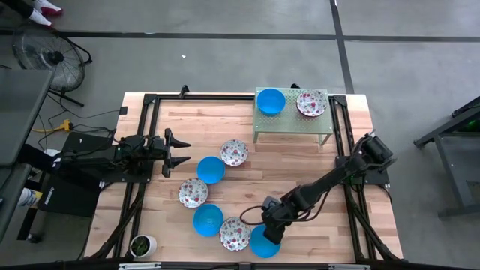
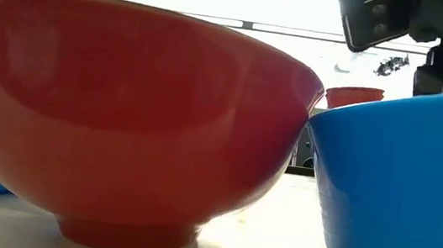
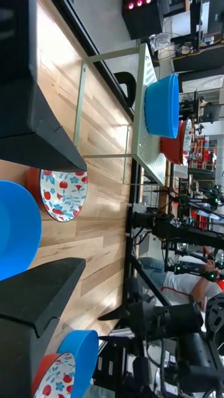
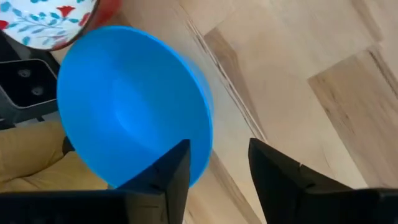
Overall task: Pick & Place Mini bowls
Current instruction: Stack the blue bowl on the blue bowls on the shelf
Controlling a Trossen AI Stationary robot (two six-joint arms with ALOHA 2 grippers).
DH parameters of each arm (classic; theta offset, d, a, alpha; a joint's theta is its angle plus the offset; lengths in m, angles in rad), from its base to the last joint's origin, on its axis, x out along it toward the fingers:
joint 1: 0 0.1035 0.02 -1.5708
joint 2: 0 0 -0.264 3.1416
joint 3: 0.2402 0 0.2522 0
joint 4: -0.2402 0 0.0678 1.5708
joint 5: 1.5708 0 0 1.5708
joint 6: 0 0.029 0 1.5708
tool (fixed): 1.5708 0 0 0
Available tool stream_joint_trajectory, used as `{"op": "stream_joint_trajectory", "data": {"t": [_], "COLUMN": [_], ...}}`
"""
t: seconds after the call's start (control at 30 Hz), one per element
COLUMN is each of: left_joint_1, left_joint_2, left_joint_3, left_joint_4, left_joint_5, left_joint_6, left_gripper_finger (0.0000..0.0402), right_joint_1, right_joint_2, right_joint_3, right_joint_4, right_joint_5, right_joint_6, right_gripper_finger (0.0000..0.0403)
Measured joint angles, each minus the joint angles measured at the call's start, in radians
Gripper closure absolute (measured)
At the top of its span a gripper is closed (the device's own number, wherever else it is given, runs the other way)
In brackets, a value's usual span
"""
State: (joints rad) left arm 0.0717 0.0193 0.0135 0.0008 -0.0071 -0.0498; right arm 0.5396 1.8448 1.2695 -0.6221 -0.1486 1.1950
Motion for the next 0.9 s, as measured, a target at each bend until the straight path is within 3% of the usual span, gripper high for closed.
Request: {"op": "stream_joint_trajectory", "data": {"t": [0.5, 0.9], "left_joint_1": [0.000, 0.000], "left_joint_2": [0.000, 0.000], "left_joint_3": [0.000, 0.000], "left_joint_4": [0.000, 0.000], "left_joint_5": [0.000, 0.000], "left_joint_6": [0.000, 0.000], "left_gripper_finger": [0.0169, 0.0169], "right_joint_1": [-0.003, -0.008], "right_joint_2": [0.074, 0.073], "right_joint_3": [0.018, 0.018], "right_joint_4": [-0.006, -0.019], "right_joint_5": [0.009, 0.009], "right_joint_6": [0.005, 0.006], "right_gripper_finger": [0.0266, 0.0380]}}
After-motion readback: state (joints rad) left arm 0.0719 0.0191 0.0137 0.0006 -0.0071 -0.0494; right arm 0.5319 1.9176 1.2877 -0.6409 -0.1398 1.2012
